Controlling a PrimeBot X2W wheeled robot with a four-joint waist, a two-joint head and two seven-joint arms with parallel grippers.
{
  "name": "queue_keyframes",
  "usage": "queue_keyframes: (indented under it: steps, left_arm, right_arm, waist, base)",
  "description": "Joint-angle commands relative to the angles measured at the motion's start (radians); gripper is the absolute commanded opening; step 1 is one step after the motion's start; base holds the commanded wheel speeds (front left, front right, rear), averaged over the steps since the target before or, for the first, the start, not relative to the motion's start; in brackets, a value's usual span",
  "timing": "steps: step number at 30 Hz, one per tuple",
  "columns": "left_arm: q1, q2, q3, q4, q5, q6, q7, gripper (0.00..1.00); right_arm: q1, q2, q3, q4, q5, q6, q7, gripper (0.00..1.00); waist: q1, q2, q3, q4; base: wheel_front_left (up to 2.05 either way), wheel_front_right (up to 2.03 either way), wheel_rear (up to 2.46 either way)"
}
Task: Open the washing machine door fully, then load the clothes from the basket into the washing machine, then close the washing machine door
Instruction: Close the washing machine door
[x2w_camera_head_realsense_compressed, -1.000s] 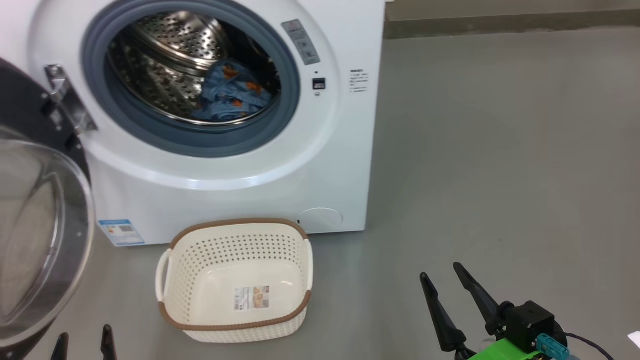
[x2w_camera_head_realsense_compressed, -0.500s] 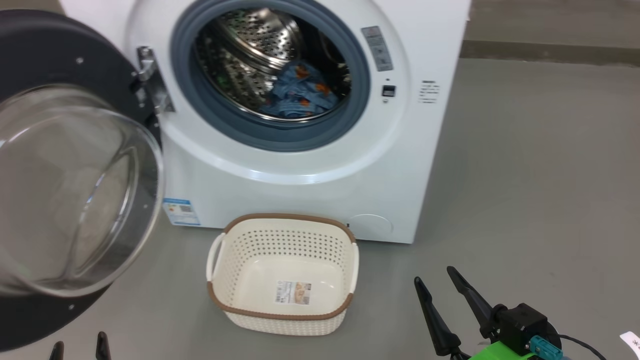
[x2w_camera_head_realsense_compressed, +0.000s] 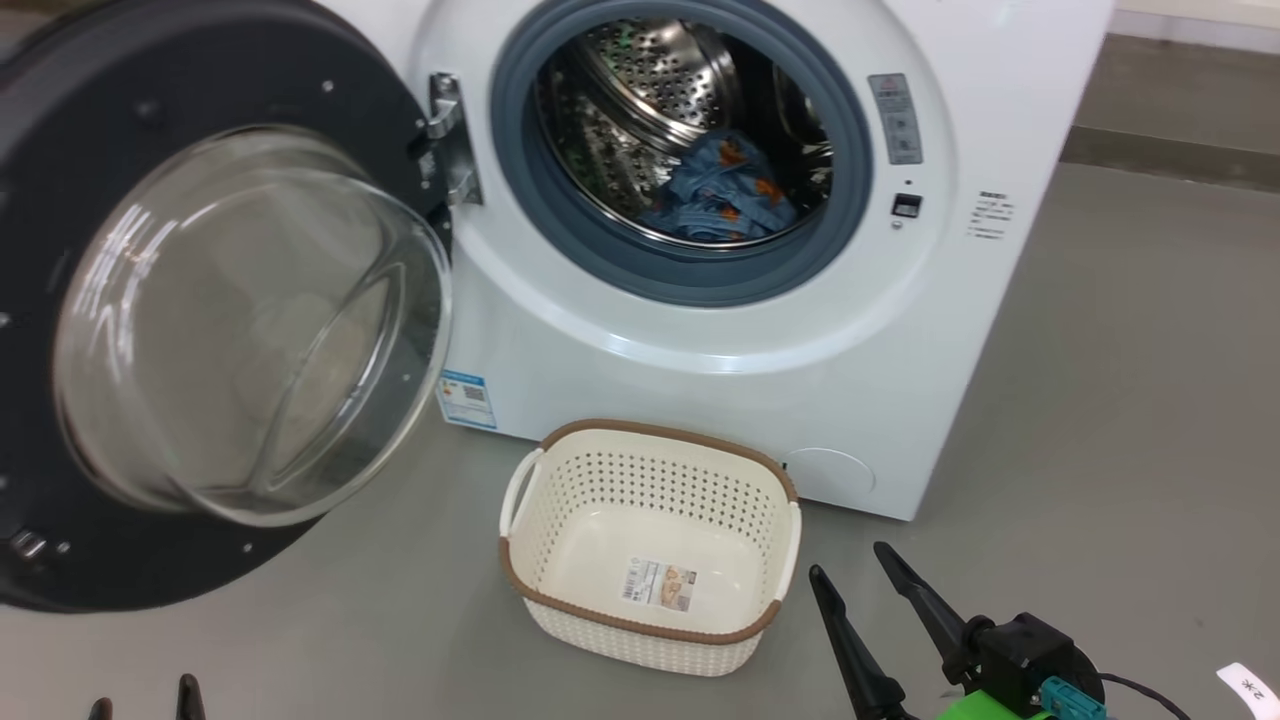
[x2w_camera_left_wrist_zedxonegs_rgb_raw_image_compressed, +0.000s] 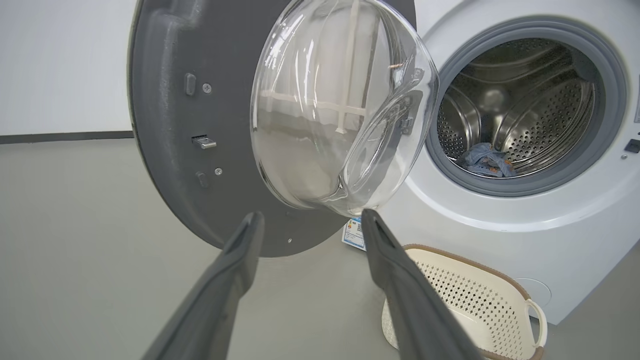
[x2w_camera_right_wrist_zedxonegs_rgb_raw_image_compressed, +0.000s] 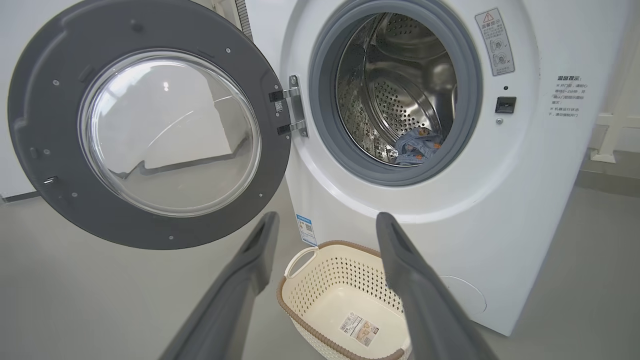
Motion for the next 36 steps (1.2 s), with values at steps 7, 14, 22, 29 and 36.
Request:
queue_keyframes:
  steps: [7,14,22,29,36]
  left_arm:
    - [-0.017,0.008,0.044,-0.017,-0.012,0.025,-0.005,1.00]
    - [-0.014,0.008,0.046,-0.011,-0.006,0.036,-0.005,1.00]
    - [-0.012,0.008,0.056,-0.024,-0.021,0.050,-0.005,1.00]
    - [-0.004,0.008,0.041,-0.039,-0.026,0.070,-0.005,1.00]
    - [-0.002,0.008,0.024,-0.037,-0.037,0.062,-0.005,0.00]
  right_arm:
    - [-0.041,0.001,0.030,-0.015,0.008,0.002,-0.005,1.00]
    - [-0.047,0.001,0.037,-0.013,0.007,0.002,-0.005,1.00]
    - [-0.067,0.001,0.053,-0.004,0.004,0.002,-0.005,1.00]
    - [-0.084,0.001,0.064,0.007,0.007,0.002,-0.005,1.00]
    - [-0.084,0.001,0.062,0.008,0.012,0.002,-0.005,1.00]
  waist:
    - [0.0000,0.0000,0.000,0.078]
    - [0.0000,0.0000,0.001,0.123]
    - [0.0000,0.0000,0.012,0.133]
    - [0.0000,0.0000,0.015,0.134]
    - [0.0000,0.0000,0.017,0.134]
  base:
    - [0.00,0.00,0.00]
    - [0.00,0.00,0.00]
    - [0.00,0.00,0.00]
    - [0.00,0.00,0.00]
    - [0.00,0.00,0.00]
